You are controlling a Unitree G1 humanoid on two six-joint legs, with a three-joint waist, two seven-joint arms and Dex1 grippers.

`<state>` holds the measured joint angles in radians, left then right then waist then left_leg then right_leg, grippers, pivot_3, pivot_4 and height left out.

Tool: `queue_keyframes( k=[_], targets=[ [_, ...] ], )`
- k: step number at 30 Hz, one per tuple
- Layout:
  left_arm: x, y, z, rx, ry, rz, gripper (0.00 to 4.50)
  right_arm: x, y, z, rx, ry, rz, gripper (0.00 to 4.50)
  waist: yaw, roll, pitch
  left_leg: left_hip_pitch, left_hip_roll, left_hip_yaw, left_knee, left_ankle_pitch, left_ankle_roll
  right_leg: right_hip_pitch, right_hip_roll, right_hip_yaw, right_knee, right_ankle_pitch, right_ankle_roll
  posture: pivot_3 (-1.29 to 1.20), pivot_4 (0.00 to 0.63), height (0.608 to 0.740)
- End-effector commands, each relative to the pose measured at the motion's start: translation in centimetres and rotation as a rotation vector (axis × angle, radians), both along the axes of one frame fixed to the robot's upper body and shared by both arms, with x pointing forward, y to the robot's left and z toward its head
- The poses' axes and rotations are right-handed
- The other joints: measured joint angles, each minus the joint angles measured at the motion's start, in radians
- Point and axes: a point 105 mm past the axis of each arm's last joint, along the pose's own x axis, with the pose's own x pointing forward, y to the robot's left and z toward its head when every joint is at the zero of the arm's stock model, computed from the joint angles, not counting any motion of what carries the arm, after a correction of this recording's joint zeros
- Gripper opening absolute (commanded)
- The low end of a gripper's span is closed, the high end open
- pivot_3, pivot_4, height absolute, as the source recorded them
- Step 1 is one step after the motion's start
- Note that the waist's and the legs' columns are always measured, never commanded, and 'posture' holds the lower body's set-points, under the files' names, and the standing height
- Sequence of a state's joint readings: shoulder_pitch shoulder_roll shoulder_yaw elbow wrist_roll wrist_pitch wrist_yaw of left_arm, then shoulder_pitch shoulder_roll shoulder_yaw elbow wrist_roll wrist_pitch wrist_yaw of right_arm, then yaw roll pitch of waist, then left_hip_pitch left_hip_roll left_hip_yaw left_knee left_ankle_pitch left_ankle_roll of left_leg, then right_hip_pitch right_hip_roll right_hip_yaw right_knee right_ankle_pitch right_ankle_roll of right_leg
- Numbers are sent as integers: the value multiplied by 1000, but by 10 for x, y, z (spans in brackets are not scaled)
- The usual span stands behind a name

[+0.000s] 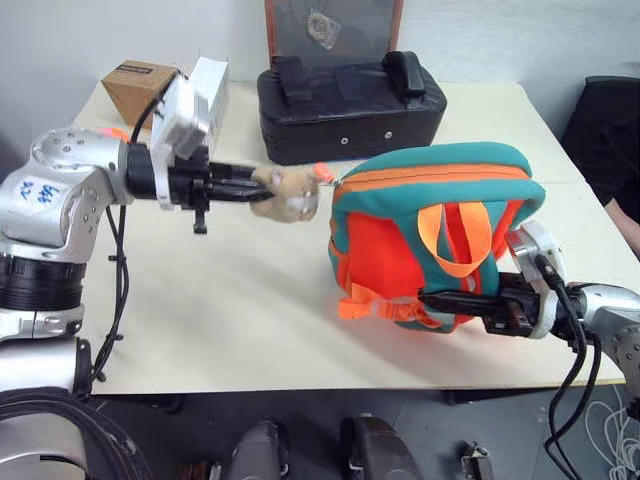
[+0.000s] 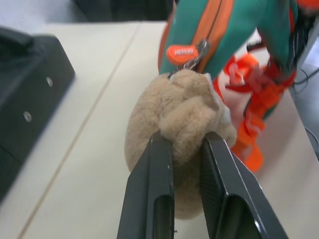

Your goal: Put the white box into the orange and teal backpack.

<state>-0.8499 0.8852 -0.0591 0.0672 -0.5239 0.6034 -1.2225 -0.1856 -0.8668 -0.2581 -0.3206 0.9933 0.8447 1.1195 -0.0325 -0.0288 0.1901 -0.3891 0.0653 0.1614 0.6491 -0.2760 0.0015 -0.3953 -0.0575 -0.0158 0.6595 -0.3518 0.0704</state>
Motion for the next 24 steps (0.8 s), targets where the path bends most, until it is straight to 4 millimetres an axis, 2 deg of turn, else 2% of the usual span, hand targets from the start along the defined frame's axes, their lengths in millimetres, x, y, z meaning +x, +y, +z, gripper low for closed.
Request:
queue_keyframes(
  k=[1,4,7,10,12,14,16,19,24],
  targets=[
    [-11,5,-39,125,53,-6,401,1,-9,9,26,-23,-44,0,0,0,0,0,0,0,0,0,0,0,0,0,0,0,0,0,150,740],
    [-12,-3,-80,222,64,-12,401,-4,-9,13,50,-22,-18,0,4,0,0,0,0,0,0,0,0,0,-1,0,1,0,0,0,150,740],
    [-2,-13,-116,297,47,11,401,-19,-3,16,45,-28,66,0,10,0,0,0,0,0,1,0,1,0,-1,0,0,0,0,0,150,740],
    [10,-24,-128,300,16,25,401,-29,5,19,24,-52,132,0,15,0,0,0,-1,-1,1,-1,2,1,-2,0,0,0,0,0,150,740],
    [28,-32,-121,253,-33,79,401,-32,10,22,23,-67,156,0,22,-1,-1,0,-1,-2,2,-1,3,2,-2,-1,0,0,0,0,150,740],
    [45,-42,-105,173,-73,124,401,-35,16,25,30,-83,172,0,27,-1,-1,0,-1,-2,3,-2,4,2,-2,-1,0,1,1,0,150,740],
    [53,-50,-90,95,-81,132,401,-37,20,28,36,-96,185,0,30,-1,-1,-1,-1,-2,3,-2,4,2,-3,-1,0,1,1,0,150,740],
    [42,-56,-60,-1,-46,17,401,-45,22,24,7,-94,211,0,29,-1,-1,-2,-1,-3,3,-2,4,1,-3,-2,0,1,1,0,150,740],
    [15,-40,-22,-82,59,-127,401,-40,14,9,-42,-82,149,0,24,-1,-1,-3,-1,-2,2,-3,3,-1,-2,-3,0,0,1,0,150,740]
  ],
)
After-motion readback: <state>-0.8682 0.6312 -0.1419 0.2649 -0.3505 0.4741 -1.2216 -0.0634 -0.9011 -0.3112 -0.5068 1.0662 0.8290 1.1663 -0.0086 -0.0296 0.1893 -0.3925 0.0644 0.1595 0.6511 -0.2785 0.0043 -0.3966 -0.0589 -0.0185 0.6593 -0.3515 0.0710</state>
